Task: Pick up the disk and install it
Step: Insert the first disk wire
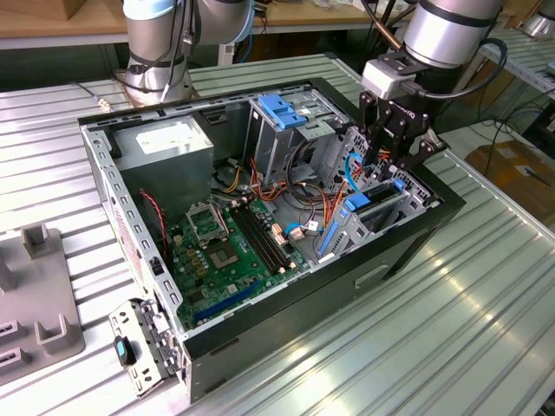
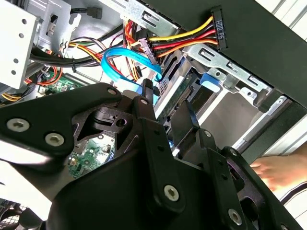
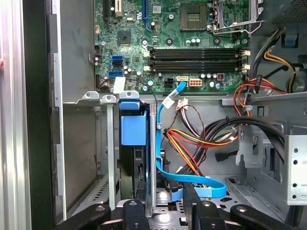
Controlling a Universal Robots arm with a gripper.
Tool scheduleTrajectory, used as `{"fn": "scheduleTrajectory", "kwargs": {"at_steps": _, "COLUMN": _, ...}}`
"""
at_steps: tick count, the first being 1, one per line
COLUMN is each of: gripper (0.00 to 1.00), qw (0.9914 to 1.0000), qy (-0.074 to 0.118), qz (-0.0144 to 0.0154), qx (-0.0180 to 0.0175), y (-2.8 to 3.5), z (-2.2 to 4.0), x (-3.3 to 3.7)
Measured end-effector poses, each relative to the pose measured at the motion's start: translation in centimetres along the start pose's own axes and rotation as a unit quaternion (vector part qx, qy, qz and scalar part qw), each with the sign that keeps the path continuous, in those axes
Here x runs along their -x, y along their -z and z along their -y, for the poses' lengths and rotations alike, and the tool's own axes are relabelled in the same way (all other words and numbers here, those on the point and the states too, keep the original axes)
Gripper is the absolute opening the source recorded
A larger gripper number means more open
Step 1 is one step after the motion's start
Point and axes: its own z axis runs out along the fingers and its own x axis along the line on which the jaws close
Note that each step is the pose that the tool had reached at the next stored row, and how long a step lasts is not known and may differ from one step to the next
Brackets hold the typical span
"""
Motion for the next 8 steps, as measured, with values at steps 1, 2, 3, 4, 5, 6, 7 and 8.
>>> {"fn": "scheduleTrajectory", "kwargs": {"at_steps": 1, "gripper": 0.42, "qw": 1.00000, "qy": 0.000, "qz": 0.0000, "qx": 0.0000, "y": 0.00, "z": 0.00, "x": 0.00}}
{"fn": "scheduleTrajectory", "kwargs": {"at_steps": 2, "gripper": 0.35, "qw": 1.00000, "qy": 0.000, "qz": 0.0000, "qx": 0.0000, "y": -0.01, "z": 0.00, "x": 0.00}}
{"fn": "scheduleTrajectory", "kwargs": {"at_steps": 3, "gripper": 0.28, "qw": 1.00000, "qy": 0.000, "qz": 0.0000, "qx": 0.0000, "y": -0.01, "z": 0.00, "x": 0.00}}
{"fn": "scheduleTrajectory", "kwargs": {"at_steps": 4, "gripper": 0.22, "qw": 1.00000, "qy": 0.000, "qz": 0.0000, "qx": 0.0000, "y": -0.02, "z": 0.00, "x": 0.00}}
{"fn": "scheduleTrajectory", "kwargs": {"at_steps": 5, "gripper": 0.16, "qw": 1.00000, "qy": 0.000, "qz": 0.0000, "qx": 0.0000, "y": -0.02, "z": 0.00, "x": 0.00}}
{"fn": "scheduleTrajectory", "kwargs": {"at_steps": 6, "gripper": 0.11, "qw": 1.00000, "qy": 0.000, "qz": 0.0000, "qx": 0.0000, "y": -0.02, "z": 0.00, "x": 0.00}}
{"fn": "scheduleTrajectory", "kwargs": {"at_steps": 7, "gripper": 0.11, "qw": 1.00000, "qy": 0.000, "qz": 0.0000, "qx": 0.0000, "y": -0.03, "z": 0.00, "x": 0.00}}
{"fn": "scheduleTrajectory", "kwargs": {"at_steps": 8, "gripper": 0.11, "qw": 1.00000, "qy": 0.000, "qz": 0.0000, "qx": 0.0000, "y": -0.03, "z": 0.00, "x": 0.00}}
